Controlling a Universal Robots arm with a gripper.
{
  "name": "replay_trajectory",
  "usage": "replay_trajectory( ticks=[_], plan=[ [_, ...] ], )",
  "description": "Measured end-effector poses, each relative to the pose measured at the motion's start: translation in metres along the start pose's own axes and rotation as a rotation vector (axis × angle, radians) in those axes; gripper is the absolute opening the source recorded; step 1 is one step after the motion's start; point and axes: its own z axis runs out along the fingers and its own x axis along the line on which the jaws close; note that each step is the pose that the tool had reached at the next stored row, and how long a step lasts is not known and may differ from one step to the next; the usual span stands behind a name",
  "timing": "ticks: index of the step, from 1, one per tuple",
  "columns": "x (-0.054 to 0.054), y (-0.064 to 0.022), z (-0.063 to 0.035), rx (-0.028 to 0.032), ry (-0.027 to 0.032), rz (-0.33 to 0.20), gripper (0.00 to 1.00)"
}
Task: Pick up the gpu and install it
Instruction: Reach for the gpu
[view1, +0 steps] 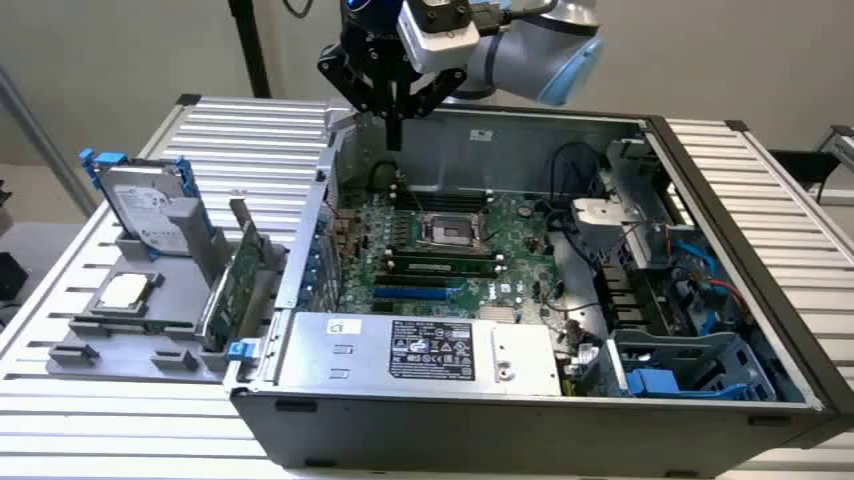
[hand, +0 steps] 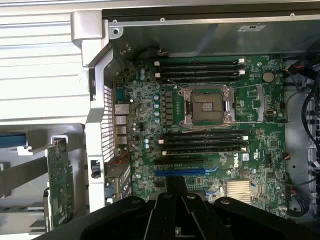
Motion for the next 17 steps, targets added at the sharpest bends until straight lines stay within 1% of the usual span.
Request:
replay_trajectory(
  ticks=[13,14,15,17],
  plan=[
    [0.0,0.0,0.0,0.0001,0.0,0.0,0.11],
    [0.0,-0.0008,-0.0002,0.0004,0.0003,0.0,0.11],
    [0.0,-0.0033,-0.0003,0.0003,0.0001,0.0,0.11],
    [0.003,-0.0114,-0.0005,-0.0001,0.0,0.0,0.11]
  ],
)
